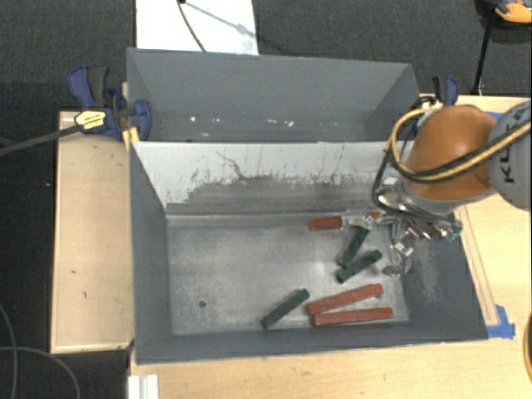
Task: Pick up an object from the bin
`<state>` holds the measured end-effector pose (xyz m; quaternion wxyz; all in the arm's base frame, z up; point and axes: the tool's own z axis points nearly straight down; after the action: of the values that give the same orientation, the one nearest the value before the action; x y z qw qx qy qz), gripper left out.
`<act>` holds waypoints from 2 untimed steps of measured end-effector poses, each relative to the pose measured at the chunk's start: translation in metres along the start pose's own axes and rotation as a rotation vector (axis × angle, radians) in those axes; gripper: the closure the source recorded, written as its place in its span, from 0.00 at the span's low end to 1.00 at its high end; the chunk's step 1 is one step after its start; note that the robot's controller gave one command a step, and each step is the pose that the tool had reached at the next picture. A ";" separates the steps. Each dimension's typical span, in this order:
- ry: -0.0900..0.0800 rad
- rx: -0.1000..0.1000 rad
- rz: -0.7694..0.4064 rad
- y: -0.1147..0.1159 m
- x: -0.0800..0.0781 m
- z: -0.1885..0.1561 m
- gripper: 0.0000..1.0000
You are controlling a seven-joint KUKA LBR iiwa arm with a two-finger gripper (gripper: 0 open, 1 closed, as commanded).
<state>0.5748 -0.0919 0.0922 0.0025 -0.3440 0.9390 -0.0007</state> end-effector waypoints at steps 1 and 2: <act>0.000 -0.001 -0.074 -0.003 0.000 0.036 1.00; -0.001 0.000 -0.086 -0.003 -0.001 0.035 1.00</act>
Offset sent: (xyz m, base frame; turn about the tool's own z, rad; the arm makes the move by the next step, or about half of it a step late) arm 0.0000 0.0000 0.0000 0.0000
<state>0.5771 -0.0935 0.0569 0.0027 -0.3839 0.9234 -0.0006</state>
